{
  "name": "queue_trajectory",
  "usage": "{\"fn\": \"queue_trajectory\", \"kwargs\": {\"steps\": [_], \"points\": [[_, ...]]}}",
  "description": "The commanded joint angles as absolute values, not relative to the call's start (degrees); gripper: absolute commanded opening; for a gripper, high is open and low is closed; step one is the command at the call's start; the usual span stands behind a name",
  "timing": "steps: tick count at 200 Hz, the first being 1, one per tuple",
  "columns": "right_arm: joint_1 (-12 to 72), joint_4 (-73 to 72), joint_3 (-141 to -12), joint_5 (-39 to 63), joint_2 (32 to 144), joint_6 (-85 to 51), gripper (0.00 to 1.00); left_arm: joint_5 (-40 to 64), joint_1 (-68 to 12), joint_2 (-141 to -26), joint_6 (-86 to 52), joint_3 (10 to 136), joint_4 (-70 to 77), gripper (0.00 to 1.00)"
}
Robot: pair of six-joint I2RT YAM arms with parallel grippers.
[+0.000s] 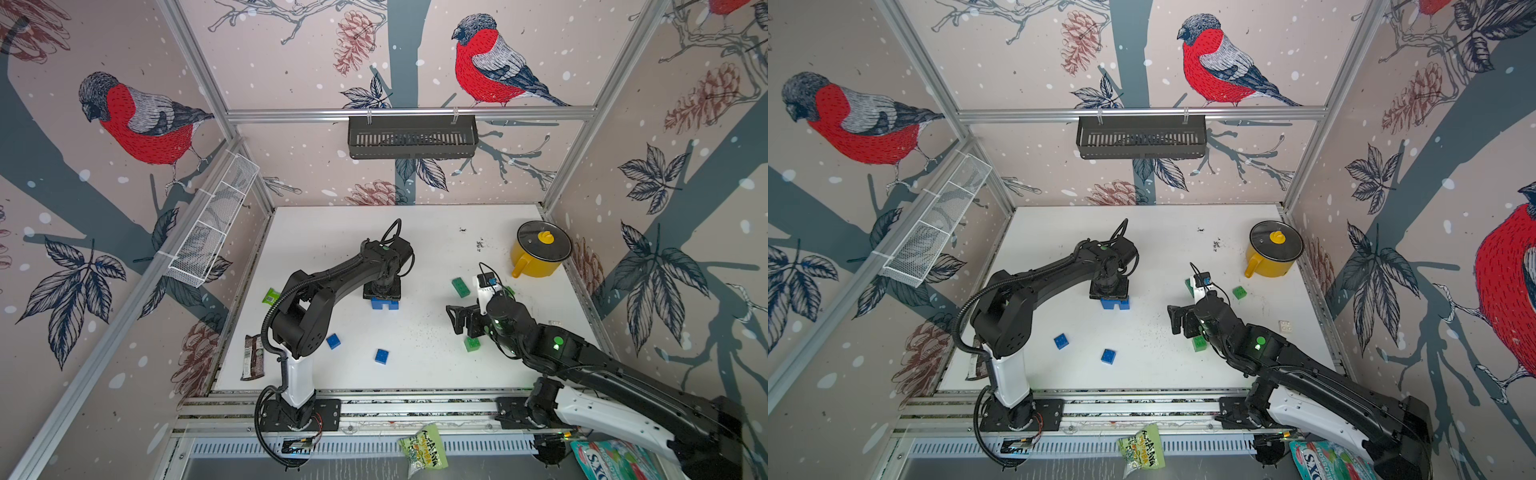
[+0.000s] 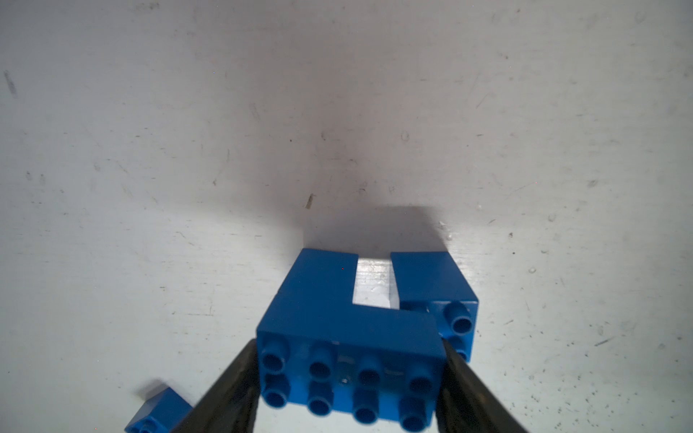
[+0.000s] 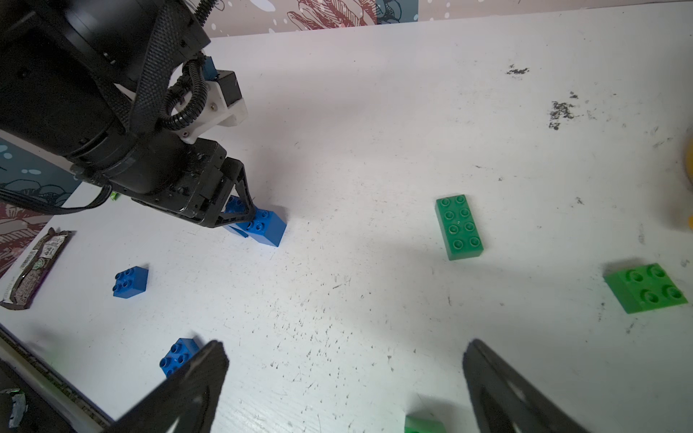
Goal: Assemble the letter h with lego
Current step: Assemble the lego brick with the lego brick.
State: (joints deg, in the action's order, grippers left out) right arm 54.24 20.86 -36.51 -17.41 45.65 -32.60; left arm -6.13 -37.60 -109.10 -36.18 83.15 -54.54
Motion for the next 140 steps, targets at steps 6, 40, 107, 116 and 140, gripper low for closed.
{"fn": "queue_trajectory", "kwargs": {"steps": [6, 40, 107, 116, 140], "points": [[54.23, 19.95, -36.65, -17.76, 45.49, -31.88, 0.99, -6.63, -37.70, -109.60, -36.93, 83.12, -56.79, 0.65], [54.23, 19.99, -36.60, -17.67, 45.43, -31.84, 1.00, -6.84, -37.77, -109.69, -36.95, 83.27, -56.95, 0.65], [54.31, 19.95, -36.56, -17.67, 45.37, -31.99, 0.99, -5.93, -38.06, -109.78, -36.75, 83.03, -56.51, 0.65], [54.25, 19.89, -36.56, -17.67, 45.35, -31.91, 1.00, -5.81, -38.10, -109.78, -36.59, 83.05, -56.51, 0.65], [54.27, 19.92, -36.56, -17.70, 45.43, -31.93, 1.00, -6.33, -38.14, -109.87, -36.28, 82.72, -56.60, 0.65]]}}
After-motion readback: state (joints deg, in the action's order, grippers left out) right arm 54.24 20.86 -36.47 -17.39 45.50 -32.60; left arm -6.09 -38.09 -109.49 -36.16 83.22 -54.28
